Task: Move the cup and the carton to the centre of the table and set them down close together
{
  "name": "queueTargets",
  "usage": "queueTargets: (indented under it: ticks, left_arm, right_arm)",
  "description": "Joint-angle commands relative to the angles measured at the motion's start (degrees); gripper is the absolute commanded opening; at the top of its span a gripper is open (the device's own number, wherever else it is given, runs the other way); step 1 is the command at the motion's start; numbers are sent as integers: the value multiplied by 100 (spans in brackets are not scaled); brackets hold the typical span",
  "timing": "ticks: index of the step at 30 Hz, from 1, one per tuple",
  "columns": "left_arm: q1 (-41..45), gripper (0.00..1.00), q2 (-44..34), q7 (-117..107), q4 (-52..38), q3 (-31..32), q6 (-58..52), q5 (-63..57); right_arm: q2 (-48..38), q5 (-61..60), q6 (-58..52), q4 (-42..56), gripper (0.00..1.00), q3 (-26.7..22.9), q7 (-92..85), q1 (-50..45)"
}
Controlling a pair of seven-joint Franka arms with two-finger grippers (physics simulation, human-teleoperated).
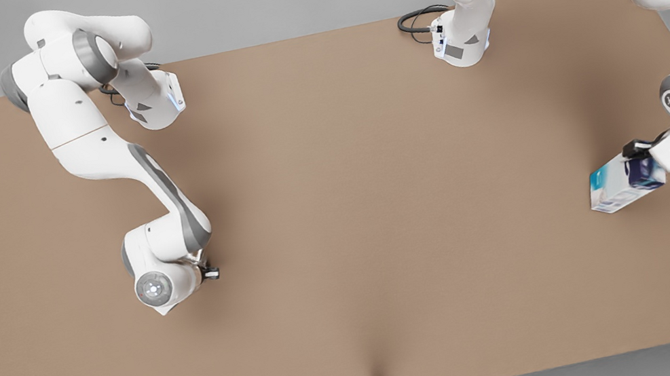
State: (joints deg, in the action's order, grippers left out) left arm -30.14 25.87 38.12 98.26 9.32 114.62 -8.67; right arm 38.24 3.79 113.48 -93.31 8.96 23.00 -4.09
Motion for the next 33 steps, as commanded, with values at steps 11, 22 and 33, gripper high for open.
queueTargets:
  ticks: [11,22,33]
  left_arm:
    - [43,49,-548,267,-113,421,-422,260]
    - [315,48,-434,5829,-852,1327,535,-689]
    - [614,48,-381,6067,-896,1564,201,-698]
  right_arm:
    - [596,-54,-89,1964,21,27,-59,-1813]
    - [2443,-968,675,4734,21,-1450,-23,-3809]
    - [2671,-968,816,4805,71,-1740,-164,-3941]
